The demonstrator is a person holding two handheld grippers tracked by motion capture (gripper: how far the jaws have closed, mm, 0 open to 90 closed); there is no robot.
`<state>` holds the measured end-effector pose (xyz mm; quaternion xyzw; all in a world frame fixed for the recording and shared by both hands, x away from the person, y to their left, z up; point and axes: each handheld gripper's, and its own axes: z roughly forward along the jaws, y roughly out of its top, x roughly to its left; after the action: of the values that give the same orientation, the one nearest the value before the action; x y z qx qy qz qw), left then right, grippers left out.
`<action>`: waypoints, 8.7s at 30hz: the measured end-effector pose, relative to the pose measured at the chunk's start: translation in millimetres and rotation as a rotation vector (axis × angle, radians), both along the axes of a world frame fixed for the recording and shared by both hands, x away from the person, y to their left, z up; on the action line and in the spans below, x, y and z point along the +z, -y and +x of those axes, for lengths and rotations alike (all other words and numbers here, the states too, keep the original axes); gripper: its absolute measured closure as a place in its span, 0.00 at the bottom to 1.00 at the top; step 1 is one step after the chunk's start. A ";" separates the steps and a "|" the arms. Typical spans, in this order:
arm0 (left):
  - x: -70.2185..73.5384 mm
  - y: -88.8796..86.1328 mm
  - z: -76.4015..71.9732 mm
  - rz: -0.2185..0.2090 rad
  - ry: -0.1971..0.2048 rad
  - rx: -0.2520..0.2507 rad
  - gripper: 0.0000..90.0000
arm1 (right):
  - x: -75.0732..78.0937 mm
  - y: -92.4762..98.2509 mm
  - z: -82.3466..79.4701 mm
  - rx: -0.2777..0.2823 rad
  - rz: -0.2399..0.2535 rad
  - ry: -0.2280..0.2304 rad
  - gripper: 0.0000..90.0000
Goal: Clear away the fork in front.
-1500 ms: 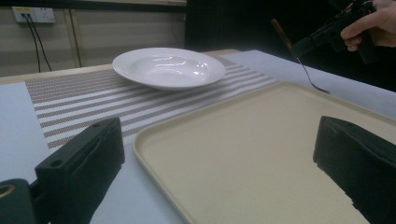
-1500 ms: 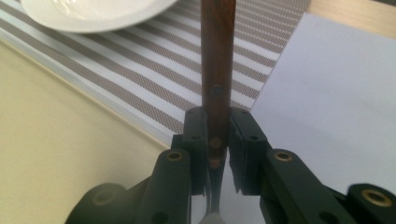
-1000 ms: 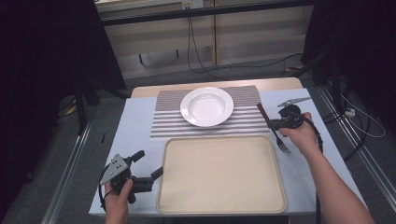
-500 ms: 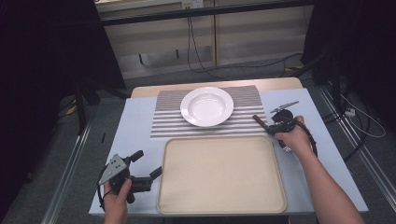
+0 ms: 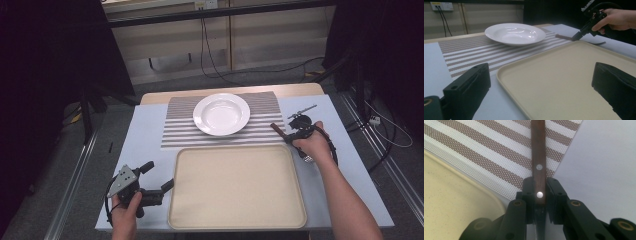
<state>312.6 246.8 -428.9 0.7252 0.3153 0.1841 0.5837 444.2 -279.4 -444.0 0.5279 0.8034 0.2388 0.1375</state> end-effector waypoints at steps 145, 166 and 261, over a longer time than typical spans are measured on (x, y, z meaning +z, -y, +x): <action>45.2 142.2 56.7 -0.259 -0.251 -0.242 0.90 | 37.3 -138.8 -123.6 0.338 0.557 0.594 0.84; 56.2 94.6 50.7 -0.200 -0.314 -0.261 0.90 | 28.9 -94.9 -130.3 0.262 0.481 0.600 0.39; 4.0 33.7 36.4 0.065 -0.286 -0.127 0.39 | 15.9 -18.7 -163.0 0.117 0.416 0.576 0.22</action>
<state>349.1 213.2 -424.9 0.7809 0.3426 0.0519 0.5198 281.2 -260.7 -428.1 0.4088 0.6948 0.5435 0.2340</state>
